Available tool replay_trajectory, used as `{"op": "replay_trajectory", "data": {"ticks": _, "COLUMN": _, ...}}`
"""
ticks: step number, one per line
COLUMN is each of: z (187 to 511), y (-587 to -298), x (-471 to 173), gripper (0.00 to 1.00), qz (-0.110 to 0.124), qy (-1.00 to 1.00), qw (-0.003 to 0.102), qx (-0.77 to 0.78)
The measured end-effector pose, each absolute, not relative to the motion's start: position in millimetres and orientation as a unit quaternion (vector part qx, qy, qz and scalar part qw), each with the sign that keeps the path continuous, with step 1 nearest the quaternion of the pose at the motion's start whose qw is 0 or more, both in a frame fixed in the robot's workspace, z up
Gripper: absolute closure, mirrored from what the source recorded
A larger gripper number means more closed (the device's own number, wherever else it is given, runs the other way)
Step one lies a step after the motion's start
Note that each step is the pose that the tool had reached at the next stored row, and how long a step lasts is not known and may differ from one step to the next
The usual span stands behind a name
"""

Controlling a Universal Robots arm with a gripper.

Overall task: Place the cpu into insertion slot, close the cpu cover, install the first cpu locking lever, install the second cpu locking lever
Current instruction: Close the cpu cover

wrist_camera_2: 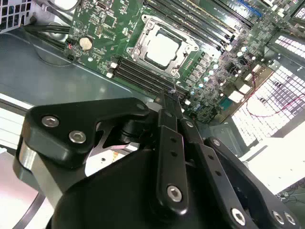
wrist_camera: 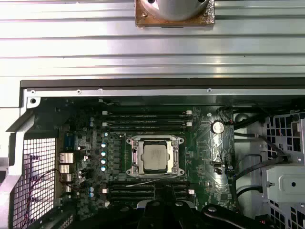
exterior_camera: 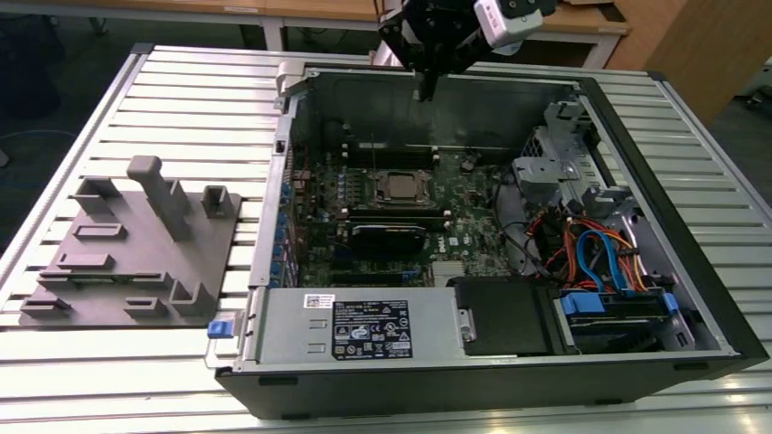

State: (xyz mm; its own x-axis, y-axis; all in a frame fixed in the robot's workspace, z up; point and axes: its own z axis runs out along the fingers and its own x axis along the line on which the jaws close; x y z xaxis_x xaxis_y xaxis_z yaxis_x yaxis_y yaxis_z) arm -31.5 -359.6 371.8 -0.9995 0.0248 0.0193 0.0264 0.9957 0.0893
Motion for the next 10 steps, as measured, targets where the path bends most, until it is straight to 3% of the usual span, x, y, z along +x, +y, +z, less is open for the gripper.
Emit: {"op": "replay_trajectory", "data": {"ticks": 10, "z": 371.7, "y": -359.6, "x": -31.5, "gripper": 0.9, "qz": -0.045, "qy": -0.999, "qw": 0.009, "qx": -0.013}}
